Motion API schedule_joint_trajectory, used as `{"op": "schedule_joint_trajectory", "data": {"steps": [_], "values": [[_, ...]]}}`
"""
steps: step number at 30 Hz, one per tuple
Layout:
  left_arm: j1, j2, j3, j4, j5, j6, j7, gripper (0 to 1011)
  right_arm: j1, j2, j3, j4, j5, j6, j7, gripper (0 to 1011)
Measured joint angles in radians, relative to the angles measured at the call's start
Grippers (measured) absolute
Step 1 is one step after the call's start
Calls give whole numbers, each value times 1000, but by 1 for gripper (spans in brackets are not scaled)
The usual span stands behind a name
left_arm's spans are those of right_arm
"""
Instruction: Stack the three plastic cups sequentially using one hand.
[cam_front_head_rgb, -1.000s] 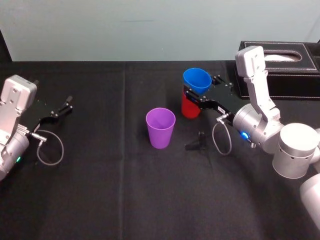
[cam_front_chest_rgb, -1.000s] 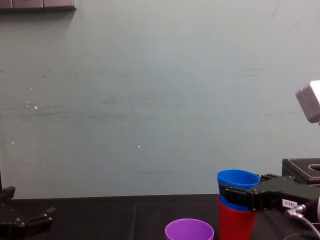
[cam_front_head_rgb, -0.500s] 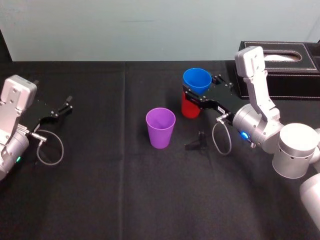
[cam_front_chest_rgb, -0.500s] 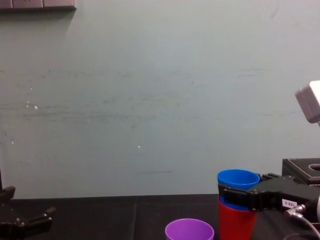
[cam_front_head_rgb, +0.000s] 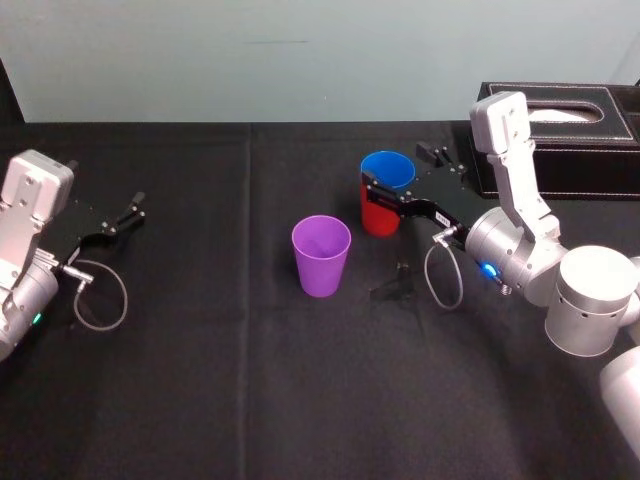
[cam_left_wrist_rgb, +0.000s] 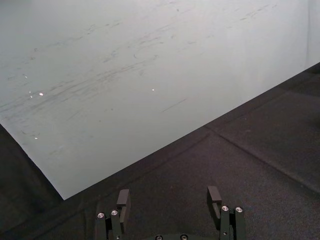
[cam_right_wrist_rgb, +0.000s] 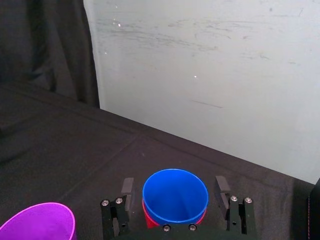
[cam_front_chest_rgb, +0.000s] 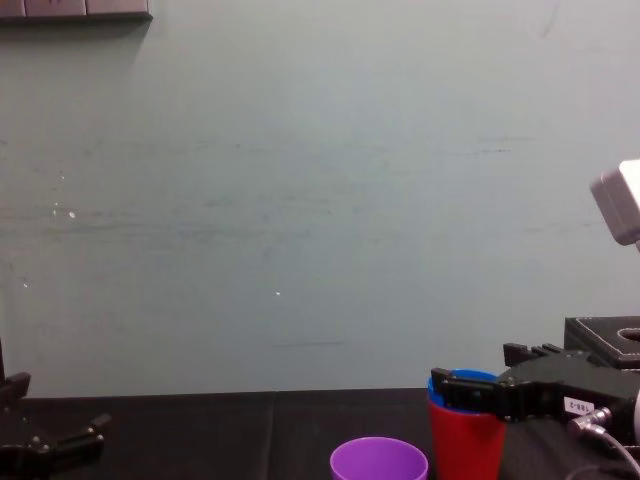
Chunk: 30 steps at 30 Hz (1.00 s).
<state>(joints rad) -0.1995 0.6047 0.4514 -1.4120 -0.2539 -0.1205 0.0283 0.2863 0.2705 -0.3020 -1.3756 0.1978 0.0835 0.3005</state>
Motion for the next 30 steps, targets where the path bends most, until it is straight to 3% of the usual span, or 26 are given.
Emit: {"op": "schedule_joint_trajectory", "data": {"steps": [5, 13, 21, 30], "values": [[0, 0, 0, 0, 0, 0, 0, 1005, -2, 1, 1, -7, 0, 2, -1, 1003], [0, 0, 0, 0, 0, 0, 0, 1005, -51, 29, 21, -107, -1, 32, -7, 1003], [0, 0, 0, 0, 0, 0, 0, 1005, -164, 101, 44, -263, 17, 66, 22, 1002], [0, 0, 0, 0, 0, 0, 0, 1005, -284, 163, 53, -325, 52, 30, 64, 1002]]}}
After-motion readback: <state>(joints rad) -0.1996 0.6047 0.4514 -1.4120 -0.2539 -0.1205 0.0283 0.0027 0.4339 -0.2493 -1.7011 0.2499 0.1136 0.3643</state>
